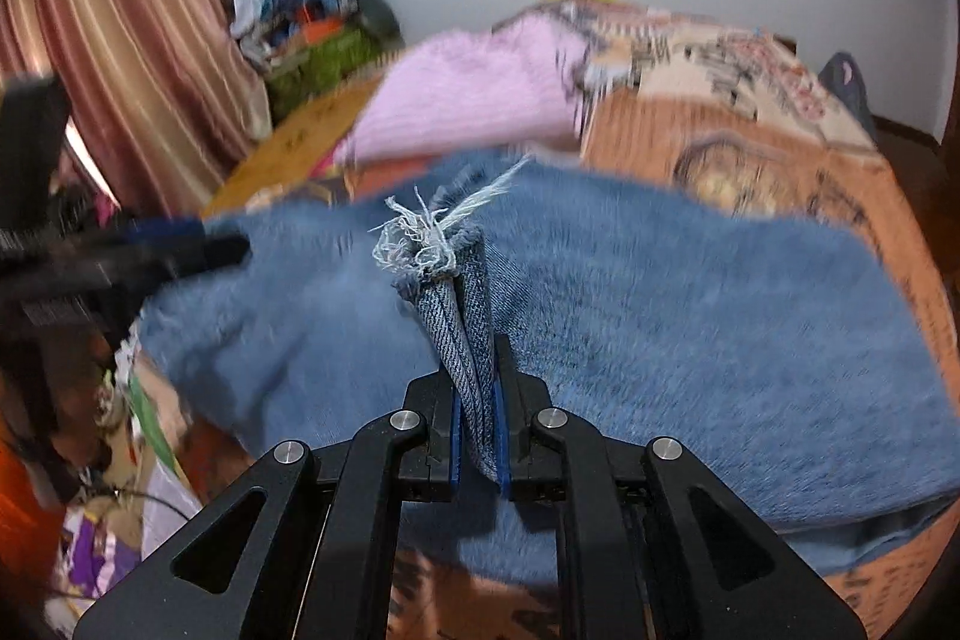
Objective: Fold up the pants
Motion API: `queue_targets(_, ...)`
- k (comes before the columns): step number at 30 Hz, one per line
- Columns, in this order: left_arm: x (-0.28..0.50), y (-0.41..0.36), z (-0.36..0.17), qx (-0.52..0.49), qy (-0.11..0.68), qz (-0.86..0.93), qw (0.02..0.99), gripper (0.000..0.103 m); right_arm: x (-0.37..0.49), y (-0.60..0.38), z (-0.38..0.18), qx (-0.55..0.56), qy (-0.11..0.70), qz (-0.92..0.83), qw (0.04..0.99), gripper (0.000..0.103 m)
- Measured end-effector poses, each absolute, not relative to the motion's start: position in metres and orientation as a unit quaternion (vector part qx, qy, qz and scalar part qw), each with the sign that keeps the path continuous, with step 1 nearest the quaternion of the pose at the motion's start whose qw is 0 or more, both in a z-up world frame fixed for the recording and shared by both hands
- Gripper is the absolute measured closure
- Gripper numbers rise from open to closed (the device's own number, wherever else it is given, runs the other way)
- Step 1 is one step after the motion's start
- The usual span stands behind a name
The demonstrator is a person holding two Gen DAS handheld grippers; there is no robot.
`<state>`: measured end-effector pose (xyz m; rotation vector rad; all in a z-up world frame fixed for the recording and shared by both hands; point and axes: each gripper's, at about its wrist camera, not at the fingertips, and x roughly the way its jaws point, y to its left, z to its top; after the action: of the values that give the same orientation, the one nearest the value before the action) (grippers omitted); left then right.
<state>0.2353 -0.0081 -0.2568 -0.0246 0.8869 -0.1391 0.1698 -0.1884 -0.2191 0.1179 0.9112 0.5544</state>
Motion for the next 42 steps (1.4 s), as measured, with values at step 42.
queue_targets(42, 0.225, -0.030, -0.295, 0.041, 0.466, -0.064, 0.882, 0.004, 0.117, -0.375, -0.223, 0.091, 0.470, 0.076, 0.875, 0.061)
